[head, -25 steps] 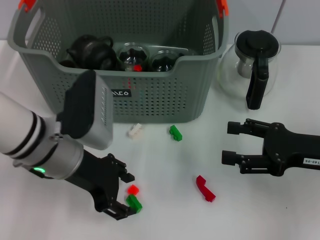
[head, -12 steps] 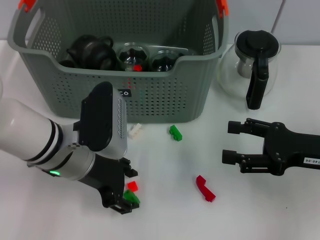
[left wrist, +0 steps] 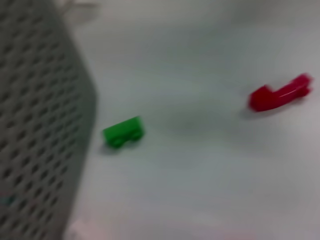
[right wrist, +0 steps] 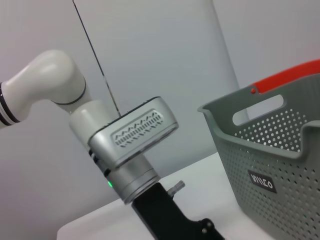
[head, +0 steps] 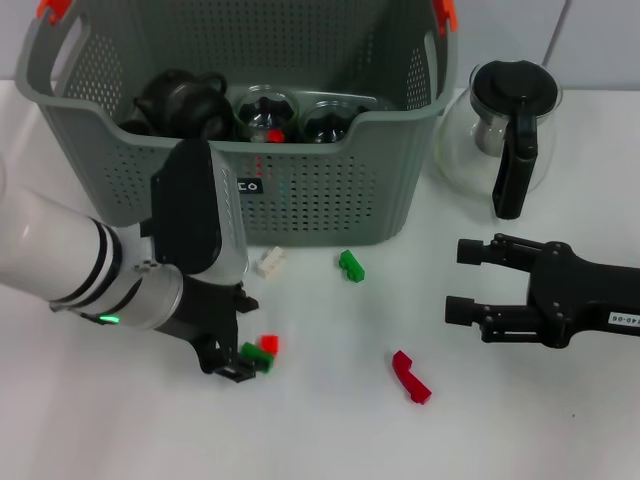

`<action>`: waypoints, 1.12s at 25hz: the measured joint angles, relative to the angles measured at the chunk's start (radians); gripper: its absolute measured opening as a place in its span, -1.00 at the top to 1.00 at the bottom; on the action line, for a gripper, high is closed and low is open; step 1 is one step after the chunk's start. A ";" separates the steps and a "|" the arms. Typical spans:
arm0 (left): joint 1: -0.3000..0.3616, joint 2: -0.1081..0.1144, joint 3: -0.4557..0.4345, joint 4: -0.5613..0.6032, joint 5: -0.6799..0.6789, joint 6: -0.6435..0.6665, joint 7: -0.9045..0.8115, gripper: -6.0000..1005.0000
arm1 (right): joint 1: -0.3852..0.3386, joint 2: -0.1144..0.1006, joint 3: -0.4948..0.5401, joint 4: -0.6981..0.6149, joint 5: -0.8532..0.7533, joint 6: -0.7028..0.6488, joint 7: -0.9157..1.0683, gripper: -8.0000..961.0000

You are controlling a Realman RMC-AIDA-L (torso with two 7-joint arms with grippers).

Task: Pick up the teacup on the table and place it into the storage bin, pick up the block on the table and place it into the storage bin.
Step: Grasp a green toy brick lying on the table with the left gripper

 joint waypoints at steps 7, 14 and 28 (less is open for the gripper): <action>-0.004 0.001 -0.012 -0.003 0.010 0.003 -0.016 -0.45 | 0.003 0.000 0.001 -0.002 0.000 0.000 0.003 -0.96; -0.001 0.000 -0.013 -0.015 0.007 0.039 -0.018 -0.44 | 0.005 0.000 0.001 -0.004 0.000 -0.001 0.004 -0.96; -0.026 0.001 -0.025 -0.009 0.012 0.134 -0.047 -0.11 | 0.003 0.000 0.004 -0.005 0.000 0.000 0.002 -0.96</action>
